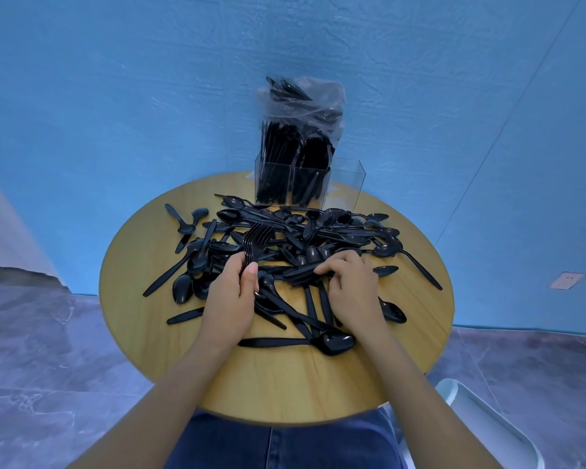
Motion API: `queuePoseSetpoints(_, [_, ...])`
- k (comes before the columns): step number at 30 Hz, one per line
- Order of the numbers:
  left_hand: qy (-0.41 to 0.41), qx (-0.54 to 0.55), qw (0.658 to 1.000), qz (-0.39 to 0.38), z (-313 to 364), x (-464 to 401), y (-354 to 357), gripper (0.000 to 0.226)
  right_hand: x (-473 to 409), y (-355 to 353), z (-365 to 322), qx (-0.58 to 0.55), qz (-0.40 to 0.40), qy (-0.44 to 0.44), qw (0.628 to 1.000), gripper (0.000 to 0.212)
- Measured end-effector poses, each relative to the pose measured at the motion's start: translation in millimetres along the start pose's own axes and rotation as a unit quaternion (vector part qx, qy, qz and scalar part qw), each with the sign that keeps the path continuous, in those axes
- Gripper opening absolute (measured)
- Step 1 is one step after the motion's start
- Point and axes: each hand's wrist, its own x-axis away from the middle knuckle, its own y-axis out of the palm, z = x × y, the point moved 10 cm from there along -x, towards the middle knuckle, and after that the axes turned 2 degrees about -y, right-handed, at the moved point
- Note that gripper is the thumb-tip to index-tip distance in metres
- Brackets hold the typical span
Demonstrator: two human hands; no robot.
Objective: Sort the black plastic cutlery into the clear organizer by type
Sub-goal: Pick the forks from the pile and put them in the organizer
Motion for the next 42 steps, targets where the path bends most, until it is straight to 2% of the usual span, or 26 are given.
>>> queuePoseSetpoints(4, [-0.007,0.005,1.000,0.002,-0.9,0.5,-1.0,0.026,-0.6,5.1,2.9,0.039,-0.023,-0.004,0.999,0.047])
queuePoseSetpoints(12, [-0.027,-0.014,1.000,-0.002,1.3,-1.9,1.2,0.025,-26.6,-14.2,14.1,0.001,0.015,0.027,1.000,0.035])
queuePoseSetpoints(16, [-0.042,-0.025,0.999,-0.008,9.1,-14.6,3.8,0.028,-58.2,-8.6,15.6,0.013,-0.018,0.018,1.000,0.032])
queuePoseSetpoints(21, [-0.043,-0.034,0.999,-0.005,20.6,-47.1,10.7,0.031,-84.5,15.4,13.9,0.070,-0.095,0.023,0.993,0.044])
queuePoseSetpoints(24, [-0.030,-0.038,0.999,-0.012,17.6,-68.3,19.6,0.031,-81.0,37.8,-5.5,0.092,-0.141,-0.027,0.985,0.047])
queuePoseSetpoints(27, [-0.039,-0.048,0.998,-0.011,7.9,-85.2,24.3,0.031,-69.7,53.4,-31.5,0.044,-0.167,-0.110,0.979,0.044])
queuePoseSetpoints(29, [-0.036,-0.055,0.998,-0.010,5.9,-93.0,27.4,0.032,-69.5,47.4,-29.4,0.006,-0.150,-0.114,0.982,0.043])
queuePoseSetpoints(33, [-0.049,-0.042,0.998,-0.027,-0.2,-99.6,37.5,0.032,-79.8,14.1,17.4,0.018,-0.077,-0.024,0.997,0.041])
queuePoseSetpoints(36, [-0.054,-0.033,0.997,-0.034,-5.2,-100.8,42.2,0.032,-72.7,8.2,42.5,0.063,-0.109,0.019,0.992,0.041])
queuePoseSetpoints(39, [-0.049,-0.023,0.998,-0.034,-7.8,-101.2,42.0,0.032,-56.2,9.7,36.5,0.055,-0.116,0.000,0.992,0.035])
queuePoseSetpoints(42, [-0.047,-0.015,0.998,-0.037,-8.2,-100.8,41.5,0.031,-47.1,8.4,21.7,0.003,-0.082,-0.040,0.996,0.026])
